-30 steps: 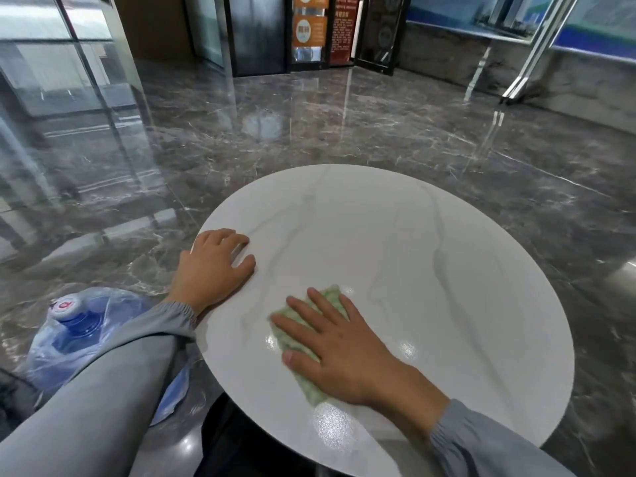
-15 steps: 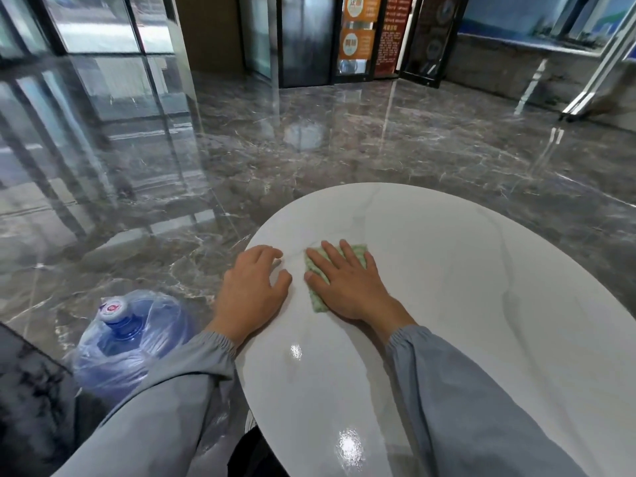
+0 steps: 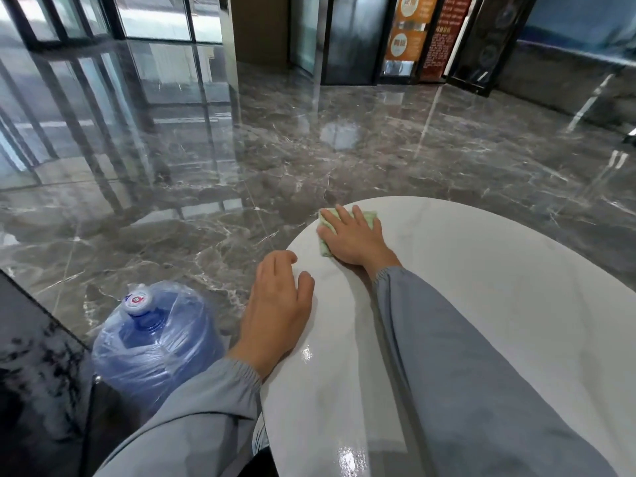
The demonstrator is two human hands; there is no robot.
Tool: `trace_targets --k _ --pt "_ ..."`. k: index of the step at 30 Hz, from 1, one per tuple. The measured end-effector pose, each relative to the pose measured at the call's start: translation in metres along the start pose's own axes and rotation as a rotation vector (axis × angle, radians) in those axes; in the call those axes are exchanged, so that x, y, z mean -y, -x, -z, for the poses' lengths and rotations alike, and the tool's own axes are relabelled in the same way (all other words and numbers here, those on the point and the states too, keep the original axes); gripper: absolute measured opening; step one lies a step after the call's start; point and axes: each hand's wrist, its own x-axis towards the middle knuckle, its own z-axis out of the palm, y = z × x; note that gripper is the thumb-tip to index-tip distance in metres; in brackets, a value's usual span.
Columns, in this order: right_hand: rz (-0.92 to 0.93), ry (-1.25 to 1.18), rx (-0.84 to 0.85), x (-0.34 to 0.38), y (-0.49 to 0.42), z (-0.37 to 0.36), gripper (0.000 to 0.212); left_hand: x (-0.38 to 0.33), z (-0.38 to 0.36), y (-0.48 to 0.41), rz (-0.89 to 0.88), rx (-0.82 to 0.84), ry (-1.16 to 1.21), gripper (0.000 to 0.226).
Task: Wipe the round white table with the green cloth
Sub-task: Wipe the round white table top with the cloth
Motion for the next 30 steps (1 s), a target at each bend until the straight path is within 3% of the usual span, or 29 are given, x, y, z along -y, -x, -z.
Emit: trace_targets --k 5,11,18,23,30 --pt "0.115 0.022 0.006 0.019 0.011 -0.005 0.055 0.004 0.0 0.0 0.053 -0.061 0.221 0.029" --pt "0.313 0.074 0.06 0.052 0.093 -0.017 0.056 0.002 0.009 0.003 0.12 -0.218 0.436 0.028" --pt "0.418 0.092 0.097 0.056 0.229 -0.032 0.055 -0.002 0.032 0.019 0.494 -0.317 0.814 0.023" --pt "0.449 0.071 0.097 0.031 0.334 -0.042 0.054 -0.009 0.041 0.062 0.321 -0.14 0.771 0.02" --pt "0.379 0.108 0.118 -0.005 0.425 -0.05 0.053 -0.027 0.038 0.097 0.264 -0.138 0.775 0.036"
